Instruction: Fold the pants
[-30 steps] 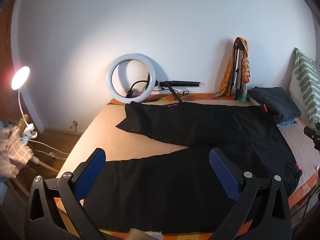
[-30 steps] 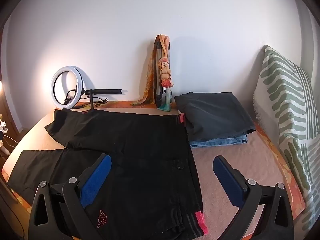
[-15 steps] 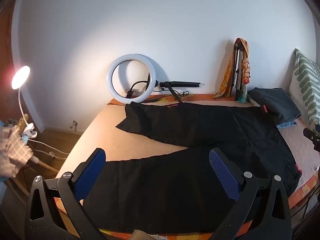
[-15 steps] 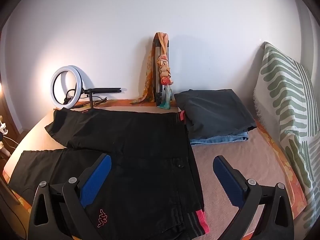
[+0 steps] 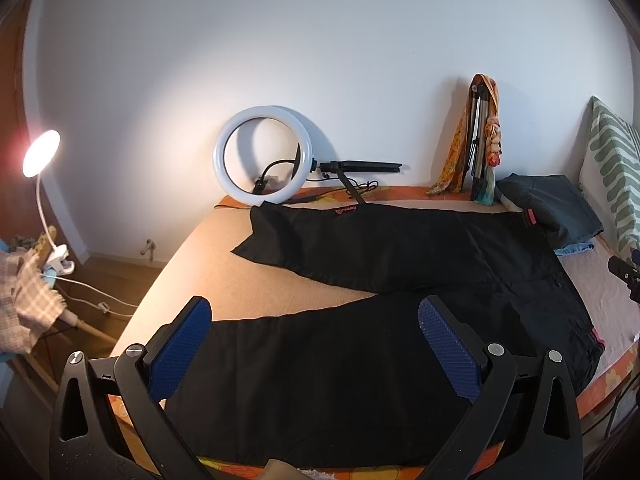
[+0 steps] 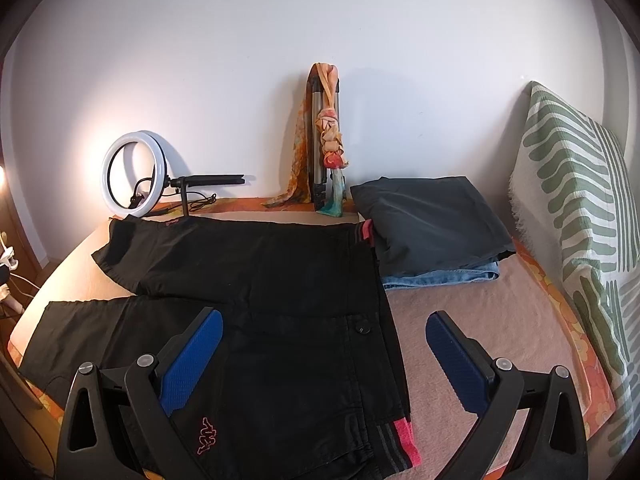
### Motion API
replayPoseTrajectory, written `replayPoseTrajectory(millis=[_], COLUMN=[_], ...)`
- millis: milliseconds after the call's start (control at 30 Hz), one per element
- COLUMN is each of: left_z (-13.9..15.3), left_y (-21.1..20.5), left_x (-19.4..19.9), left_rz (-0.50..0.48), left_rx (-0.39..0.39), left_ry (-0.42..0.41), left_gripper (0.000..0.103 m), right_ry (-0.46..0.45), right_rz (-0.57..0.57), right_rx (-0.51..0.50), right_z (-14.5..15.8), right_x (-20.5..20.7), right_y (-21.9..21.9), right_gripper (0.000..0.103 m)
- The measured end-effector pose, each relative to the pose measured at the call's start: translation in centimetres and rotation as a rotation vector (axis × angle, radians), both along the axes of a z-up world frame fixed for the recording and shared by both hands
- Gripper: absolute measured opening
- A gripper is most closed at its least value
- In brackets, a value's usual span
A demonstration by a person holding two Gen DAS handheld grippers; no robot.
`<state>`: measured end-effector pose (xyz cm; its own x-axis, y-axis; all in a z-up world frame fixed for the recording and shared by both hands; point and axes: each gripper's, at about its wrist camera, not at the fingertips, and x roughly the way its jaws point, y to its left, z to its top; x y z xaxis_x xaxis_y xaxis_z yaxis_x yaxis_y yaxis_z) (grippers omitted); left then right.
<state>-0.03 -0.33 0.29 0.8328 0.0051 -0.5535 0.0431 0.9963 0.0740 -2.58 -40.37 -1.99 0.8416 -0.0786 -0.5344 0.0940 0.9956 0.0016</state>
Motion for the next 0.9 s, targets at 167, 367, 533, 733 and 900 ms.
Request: replayPoseTrajectory(millis=[167, 367, 533, 733, 900], left_z=[-0.14, -0.17, -0.17, -0.19, -0.24], left_y=[-0.03, -0.09, -0.13, 0.17, 0.17], left_x=[0.08, 0.1, 0.12, 0.18, 0.16], left_rz=[0.003, 0.004, 0.007, 0.007, 0.007], left_rx=[-0.003, -0.002, -0.002, -0.002, -0.002], left_ry=[-0.001, -0.001, -0.001, -0.003, -0.003], left_gripper=[0.103, 0.103, 0.103, 0.103, 0.103], right_ry=[-0.003, -0.003, -0.004, -0.004, -0.005], right_rz=[-0.001, 0.001, 0.003, 0.003, 0.003], right_rx=[0.001, 0.001, 0.005, 0.008, 0.008], right_z=[0.01, 0.0, 0.03, 0.08, 0.07], right_x=[-0.06, -0.11, -0.19, -0.18, -0.17], right_y=[0.02, 0.13, 0.11, 0.14, 0.12], right_gripper=[0.103, 0.103, 0.103, 0.103, 0.103])
